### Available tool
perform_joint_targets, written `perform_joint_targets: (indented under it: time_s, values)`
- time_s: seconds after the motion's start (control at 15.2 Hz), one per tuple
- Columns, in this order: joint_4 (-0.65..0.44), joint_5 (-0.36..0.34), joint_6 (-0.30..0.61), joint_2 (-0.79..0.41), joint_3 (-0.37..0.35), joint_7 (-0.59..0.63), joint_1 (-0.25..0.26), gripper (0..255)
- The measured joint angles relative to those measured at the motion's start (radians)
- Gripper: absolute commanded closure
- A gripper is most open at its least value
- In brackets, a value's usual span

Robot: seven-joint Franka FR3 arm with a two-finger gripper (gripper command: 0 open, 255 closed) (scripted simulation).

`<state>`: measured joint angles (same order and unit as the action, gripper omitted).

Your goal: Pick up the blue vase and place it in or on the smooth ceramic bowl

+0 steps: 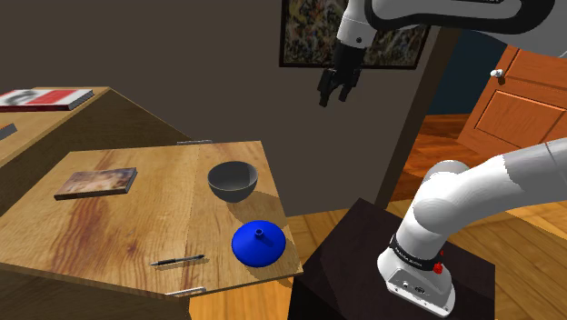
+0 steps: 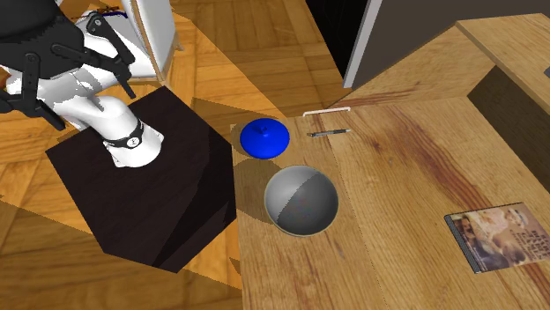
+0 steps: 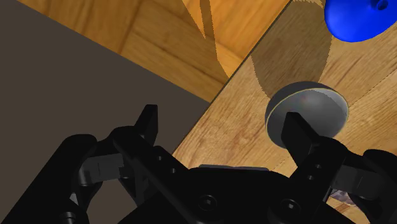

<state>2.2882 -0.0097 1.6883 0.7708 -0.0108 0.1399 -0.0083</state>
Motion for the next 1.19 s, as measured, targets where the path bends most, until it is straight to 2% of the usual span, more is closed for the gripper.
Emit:
perform_joint_targets:
  time_s: [0.13,0.33,0.79,1.19]
  values:
    - [0.013,0.003,0.005,0.006,-0.008,0.009,0.002,0]
    - [0.062,0.023,0.046,0.006,-0.060,0.067,0.013,0]
    - [0.179,0.089,0.153,-0.006,-0.212,0.233,0.054,0]
    - [0.235,0.144,0.263,-0.078,-0.358,0.387,0.087,0]
